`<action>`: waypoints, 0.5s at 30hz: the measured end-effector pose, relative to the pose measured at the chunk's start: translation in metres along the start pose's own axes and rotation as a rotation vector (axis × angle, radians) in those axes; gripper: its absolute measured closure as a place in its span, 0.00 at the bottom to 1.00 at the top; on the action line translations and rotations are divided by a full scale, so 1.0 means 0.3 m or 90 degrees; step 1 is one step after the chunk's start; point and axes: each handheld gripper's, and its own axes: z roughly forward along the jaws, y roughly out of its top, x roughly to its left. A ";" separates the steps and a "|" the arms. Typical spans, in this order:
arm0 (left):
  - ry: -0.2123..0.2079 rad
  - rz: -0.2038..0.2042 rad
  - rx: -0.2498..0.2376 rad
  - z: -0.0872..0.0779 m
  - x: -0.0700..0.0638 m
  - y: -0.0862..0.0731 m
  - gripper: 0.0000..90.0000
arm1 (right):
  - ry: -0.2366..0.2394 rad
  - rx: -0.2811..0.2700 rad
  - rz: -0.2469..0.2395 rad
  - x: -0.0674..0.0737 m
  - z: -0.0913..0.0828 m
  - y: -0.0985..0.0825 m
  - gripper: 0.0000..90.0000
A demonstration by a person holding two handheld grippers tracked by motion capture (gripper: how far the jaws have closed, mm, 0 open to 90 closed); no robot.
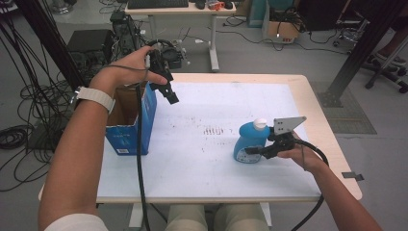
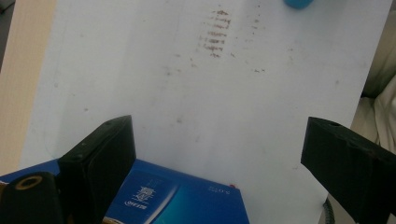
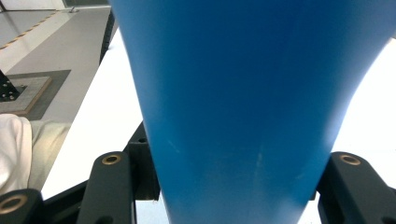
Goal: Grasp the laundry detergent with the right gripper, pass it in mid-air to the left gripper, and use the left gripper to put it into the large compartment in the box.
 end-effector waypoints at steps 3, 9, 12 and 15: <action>0.001 -0.001 0.000 0.000 0.001 -0.002 0.12 | 0.008 0.007 -0.001 -0.003 -0.001 0.001 0.48; 0.001 -0.001 0.002 0.000 0.001 0.000 0.12 | 0.009 0.009 -0.001 -0.003 -0.001 0.002 0.48; 0.001 -0.001 0.000 0.000 0.001 -0.001 0.12 | 0.008 0.008 -0.001 -0.002 -0.001 0.002 0.48; 0.002 -0.002 -0.001 -0.003 -0.001 -0.004 0.12 | 0.008 0.009 0.000 -0.002 -0.001 0.002 0.48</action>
